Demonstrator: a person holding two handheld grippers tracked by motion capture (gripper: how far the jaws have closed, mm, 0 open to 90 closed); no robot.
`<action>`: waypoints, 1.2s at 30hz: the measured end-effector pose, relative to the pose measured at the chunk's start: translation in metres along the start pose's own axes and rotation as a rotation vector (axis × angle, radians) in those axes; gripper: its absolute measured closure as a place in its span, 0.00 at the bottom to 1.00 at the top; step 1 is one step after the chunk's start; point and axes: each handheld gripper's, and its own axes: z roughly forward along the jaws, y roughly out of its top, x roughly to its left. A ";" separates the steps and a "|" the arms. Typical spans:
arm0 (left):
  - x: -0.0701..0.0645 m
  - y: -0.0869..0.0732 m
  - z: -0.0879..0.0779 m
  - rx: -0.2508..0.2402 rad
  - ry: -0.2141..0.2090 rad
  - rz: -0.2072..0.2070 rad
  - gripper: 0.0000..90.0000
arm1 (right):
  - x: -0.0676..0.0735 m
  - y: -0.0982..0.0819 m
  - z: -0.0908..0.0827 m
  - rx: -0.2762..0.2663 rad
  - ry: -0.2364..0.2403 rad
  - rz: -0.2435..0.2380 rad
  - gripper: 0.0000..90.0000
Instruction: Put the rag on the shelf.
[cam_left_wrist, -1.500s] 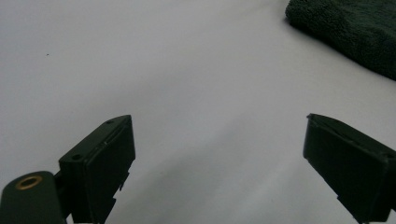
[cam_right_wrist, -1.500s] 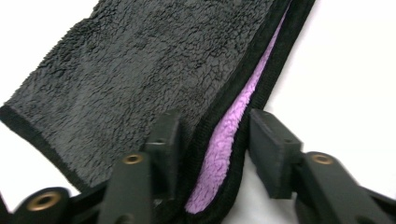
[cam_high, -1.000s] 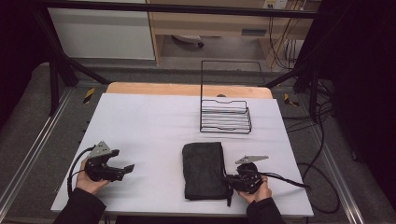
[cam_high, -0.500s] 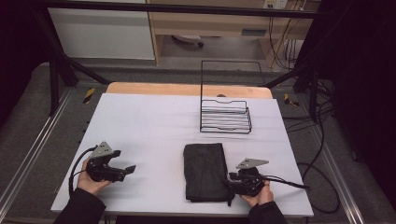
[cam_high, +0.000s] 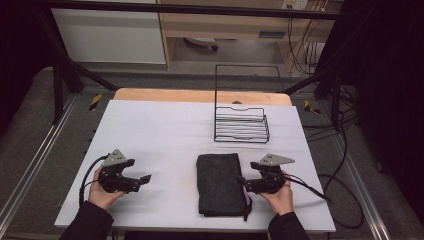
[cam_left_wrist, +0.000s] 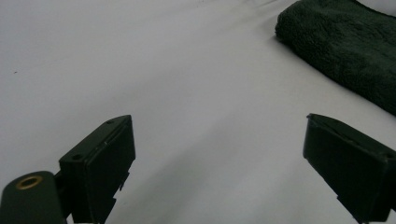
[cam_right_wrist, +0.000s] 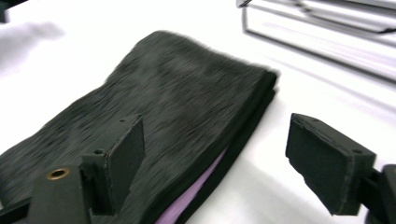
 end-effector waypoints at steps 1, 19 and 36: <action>-0.001 0.001 0.002 0.004 0.000 0.003 0.10 | -0.005 0.004 0.005 0.002 -0.001 0.011 0.30; -0.002 0.000 0.007 0.025 -0.005 0.020 0.11 | -0.035 0.017 0.065 0.115 0.070 0.105 0.66; -0.001 -0.004 0.005 0.026 0.002 0.024 0.11 | -0.028 0.027 0.032 0.020 0.006 0.155 0.88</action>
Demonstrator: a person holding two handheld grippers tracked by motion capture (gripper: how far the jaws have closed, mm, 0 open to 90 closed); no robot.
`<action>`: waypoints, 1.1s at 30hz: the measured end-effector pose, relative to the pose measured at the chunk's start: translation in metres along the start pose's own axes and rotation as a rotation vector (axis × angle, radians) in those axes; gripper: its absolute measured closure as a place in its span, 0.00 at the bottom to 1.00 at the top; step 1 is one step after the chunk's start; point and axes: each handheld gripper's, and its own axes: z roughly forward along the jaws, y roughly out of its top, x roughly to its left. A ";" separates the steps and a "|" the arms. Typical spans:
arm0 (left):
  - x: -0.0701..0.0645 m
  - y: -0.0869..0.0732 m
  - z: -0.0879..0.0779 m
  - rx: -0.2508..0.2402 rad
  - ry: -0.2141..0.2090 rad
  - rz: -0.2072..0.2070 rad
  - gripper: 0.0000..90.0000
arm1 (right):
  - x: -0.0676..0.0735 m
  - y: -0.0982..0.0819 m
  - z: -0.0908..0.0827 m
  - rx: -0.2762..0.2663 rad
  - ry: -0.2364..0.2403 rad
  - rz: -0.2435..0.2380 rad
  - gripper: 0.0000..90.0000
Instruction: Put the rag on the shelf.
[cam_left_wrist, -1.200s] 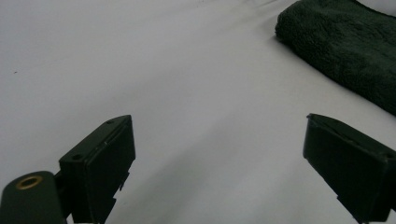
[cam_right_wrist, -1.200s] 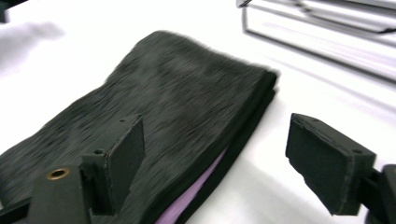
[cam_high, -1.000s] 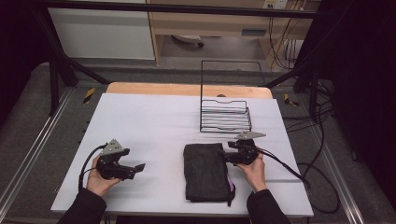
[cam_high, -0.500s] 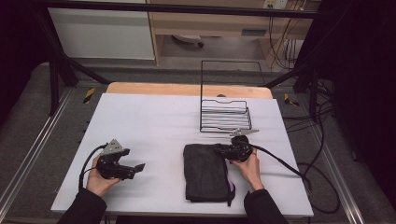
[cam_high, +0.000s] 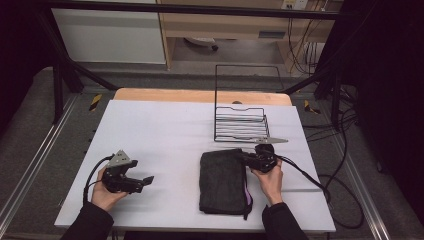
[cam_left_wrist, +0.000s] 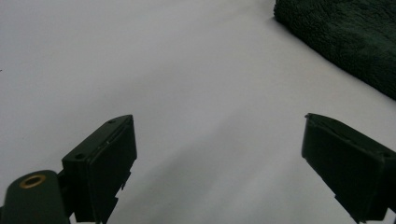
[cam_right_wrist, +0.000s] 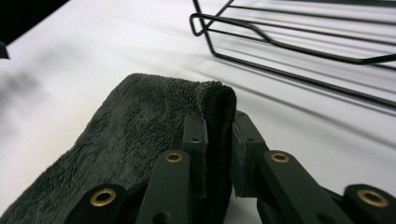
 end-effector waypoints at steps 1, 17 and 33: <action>0.000 0.000 0.000 0.001 0.000 0.001 0.11 | 0.000 0.000 -0.002 -0.005 -0.009 -0.016 0.88; -0.019 0.036 0.014 -0.033 0.001 0.003 0.12 | -0.006 -0.003 -0.013 -0.082 -0.033 -0.133 0.22; -0.061 0.096 0.095 -0.011 -0.018 -0.036 0.21 | -0.013 -0.015 -0.024 -0.045 0.012 -0.075 0.05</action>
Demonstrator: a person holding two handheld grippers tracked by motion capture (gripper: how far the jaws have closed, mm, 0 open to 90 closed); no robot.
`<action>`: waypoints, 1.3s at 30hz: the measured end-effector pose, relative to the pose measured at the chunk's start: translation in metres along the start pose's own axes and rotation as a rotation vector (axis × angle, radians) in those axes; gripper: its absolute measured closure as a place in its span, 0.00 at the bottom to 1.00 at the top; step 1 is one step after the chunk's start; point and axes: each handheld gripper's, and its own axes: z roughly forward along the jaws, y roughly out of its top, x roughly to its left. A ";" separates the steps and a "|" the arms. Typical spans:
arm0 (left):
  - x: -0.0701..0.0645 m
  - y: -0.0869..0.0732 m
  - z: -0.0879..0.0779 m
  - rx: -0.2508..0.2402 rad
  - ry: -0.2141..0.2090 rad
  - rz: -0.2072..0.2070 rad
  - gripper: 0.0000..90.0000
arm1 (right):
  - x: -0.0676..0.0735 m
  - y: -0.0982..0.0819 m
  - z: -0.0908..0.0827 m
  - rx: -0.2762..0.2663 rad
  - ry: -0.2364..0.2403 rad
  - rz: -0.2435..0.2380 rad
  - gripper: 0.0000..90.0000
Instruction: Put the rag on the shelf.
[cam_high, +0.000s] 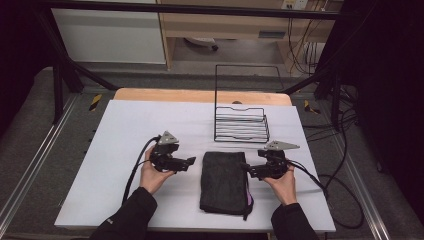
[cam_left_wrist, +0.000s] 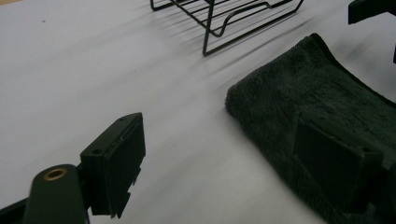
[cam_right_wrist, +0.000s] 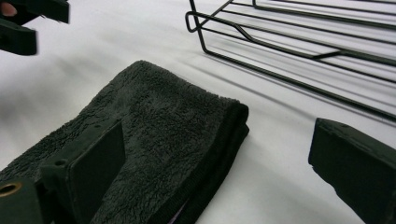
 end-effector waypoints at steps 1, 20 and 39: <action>-0.002 0.002 0.005 0.011 0.007 0.003 0.22 | -0.001 -0.001 0.000 0.004 0.002 0.002 0.05; -0.007 0.007 0.063 0.128 -0.048 -0.144 0.67 | -0.003 -0.005 0.013 0.050 -0.036 0.001 0.09; -0.012 0.002 0.068 0.168 -0.101 -0.172 0.81 | -0.007 0.004 0.043 0.157 -0.026 0.026 0.59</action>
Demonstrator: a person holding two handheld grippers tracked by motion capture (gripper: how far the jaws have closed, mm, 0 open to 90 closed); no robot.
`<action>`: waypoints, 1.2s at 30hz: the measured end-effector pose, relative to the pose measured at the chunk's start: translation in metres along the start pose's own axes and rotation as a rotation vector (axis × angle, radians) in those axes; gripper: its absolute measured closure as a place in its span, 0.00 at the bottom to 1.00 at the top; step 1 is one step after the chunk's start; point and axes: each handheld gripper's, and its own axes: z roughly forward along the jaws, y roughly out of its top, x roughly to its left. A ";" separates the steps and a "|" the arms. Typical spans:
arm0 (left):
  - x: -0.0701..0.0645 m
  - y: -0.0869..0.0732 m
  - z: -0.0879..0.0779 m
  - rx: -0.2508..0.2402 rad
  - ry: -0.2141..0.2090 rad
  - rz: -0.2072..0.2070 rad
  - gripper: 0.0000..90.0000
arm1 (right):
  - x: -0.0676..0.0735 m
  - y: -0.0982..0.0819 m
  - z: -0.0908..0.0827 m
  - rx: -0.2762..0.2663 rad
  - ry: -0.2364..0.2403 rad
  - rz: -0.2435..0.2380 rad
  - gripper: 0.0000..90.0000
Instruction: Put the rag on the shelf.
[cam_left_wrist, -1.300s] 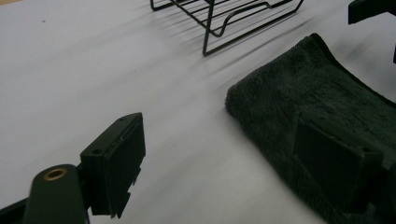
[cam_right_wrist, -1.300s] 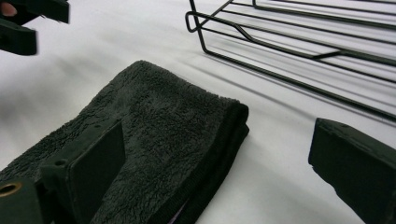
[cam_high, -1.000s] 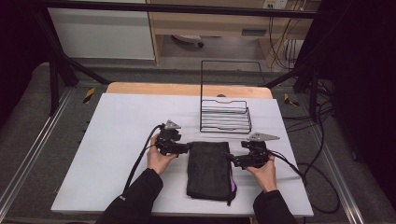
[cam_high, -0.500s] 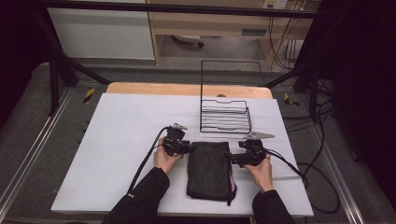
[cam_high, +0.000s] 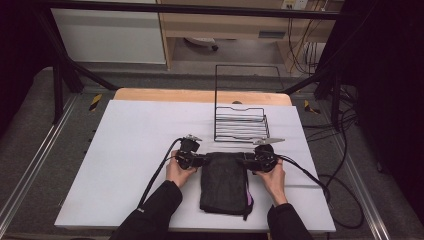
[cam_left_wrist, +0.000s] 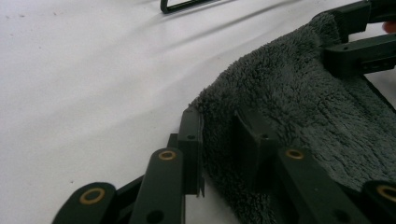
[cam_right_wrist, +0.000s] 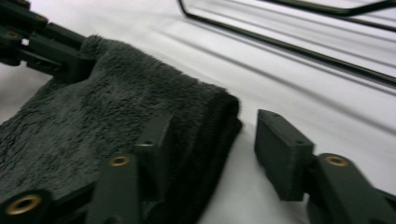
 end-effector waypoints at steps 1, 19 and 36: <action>0.000 0.000 0.000 0.001 -0.002 -0.002 0.81 | 0.001 0.000 0.001 0.002 0.008 0.005 0.61; -0.001 -0.003 -0.003 -0.042 0.000 0.030 0.89 | 0.002 0.004 -0.003 0.050 0.073 0.141 0.85; -0.017 -0.015 -0.041 -0.233 -0.048 0.060 0.89 | 0.024 0.005 -0.037 -0.110 0.061 0.074 0.85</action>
